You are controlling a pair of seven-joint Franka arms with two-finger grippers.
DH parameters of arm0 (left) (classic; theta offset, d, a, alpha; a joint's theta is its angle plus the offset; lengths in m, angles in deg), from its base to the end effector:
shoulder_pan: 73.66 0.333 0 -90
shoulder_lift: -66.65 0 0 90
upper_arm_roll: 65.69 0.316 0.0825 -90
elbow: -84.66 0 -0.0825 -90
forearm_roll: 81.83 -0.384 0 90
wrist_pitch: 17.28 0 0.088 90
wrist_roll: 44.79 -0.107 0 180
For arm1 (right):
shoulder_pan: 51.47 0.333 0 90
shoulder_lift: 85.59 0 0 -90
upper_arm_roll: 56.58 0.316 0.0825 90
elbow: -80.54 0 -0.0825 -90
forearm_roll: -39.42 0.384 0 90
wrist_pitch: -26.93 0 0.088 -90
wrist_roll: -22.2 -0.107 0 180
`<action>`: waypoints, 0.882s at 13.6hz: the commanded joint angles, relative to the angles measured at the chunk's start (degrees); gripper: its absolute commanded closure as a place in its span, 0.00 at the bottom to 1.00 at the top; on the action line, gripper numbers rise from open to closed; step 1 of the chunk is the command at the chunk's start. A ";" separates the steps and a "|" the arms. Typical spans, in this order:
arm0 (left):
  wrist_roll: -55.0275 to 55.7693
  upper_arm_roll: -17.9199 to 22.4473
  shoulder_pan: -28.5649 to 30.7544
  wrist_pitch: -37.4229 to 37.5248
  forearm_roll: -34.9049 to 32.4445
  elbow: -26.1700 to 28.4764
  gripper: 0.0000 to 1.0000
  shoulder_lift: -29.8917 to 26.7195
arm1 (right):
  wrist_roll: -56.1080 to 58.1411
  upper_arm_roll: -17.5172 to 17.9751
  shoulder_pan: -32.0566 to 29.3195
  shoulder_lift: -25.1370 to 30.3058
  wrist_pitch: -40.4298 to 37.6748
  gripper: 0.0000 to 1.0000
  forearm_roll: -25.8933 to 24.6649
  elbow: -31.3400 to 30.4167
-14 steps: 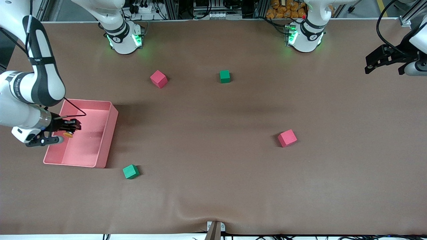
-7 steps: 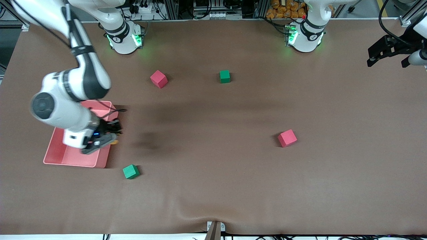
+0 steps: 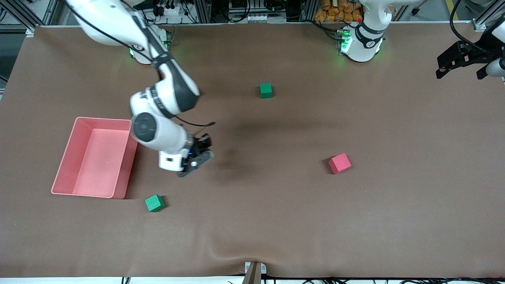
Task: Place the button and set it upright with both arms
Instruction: 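Set the button on the table center with the right gripper while the left gripper approaches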
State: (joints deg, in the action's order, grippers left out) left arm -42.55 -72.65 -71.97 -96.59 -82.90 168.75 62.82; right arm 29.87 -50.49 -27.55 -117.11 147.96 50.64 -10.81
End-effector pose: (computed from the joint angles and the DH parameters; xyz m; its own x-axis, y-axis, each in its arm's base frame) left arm 0.5099 -0.0475 0.6914 0.9987 -0.0490 -0.0160 -0.0494 -0.9984 -0.0271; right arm 0.5960 0.3436 0.3134 0.8574 0.5145 -0.0139 0.4991 -0.8377 -0.2217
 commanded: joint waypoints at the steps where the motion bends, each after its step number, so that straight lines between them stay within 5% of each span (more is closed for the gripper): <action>1: -0.93 -0.07 0.68 0.82 0.27 0.12 0.00 -0.75 | -9.74 -0.73 6.03 -6.78 -0.71 1.00 0.92 9.49; 6: -0.84 -0.07 0.59 0.04 0.45 0.12 0.00 0.13 | -22.15 -0.82 13.51 -15.66 10.00 1.00 0.83 15.13; 12: -0.84 -0.25 -0.11 -2.69 0.62 0.20 0.00 2.94 | -27.97 -1.26 16.16 -23.85 10.63 1.00 0.65 23.05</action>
State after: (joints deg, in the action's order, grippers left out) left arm -42.55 -72.60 -72.06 -98.42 -82.90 169.07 64.69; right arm 2.93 -50.99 -11.83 -138.24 159.54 50.64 8.10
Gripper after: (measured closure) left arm 0.000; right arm 0.573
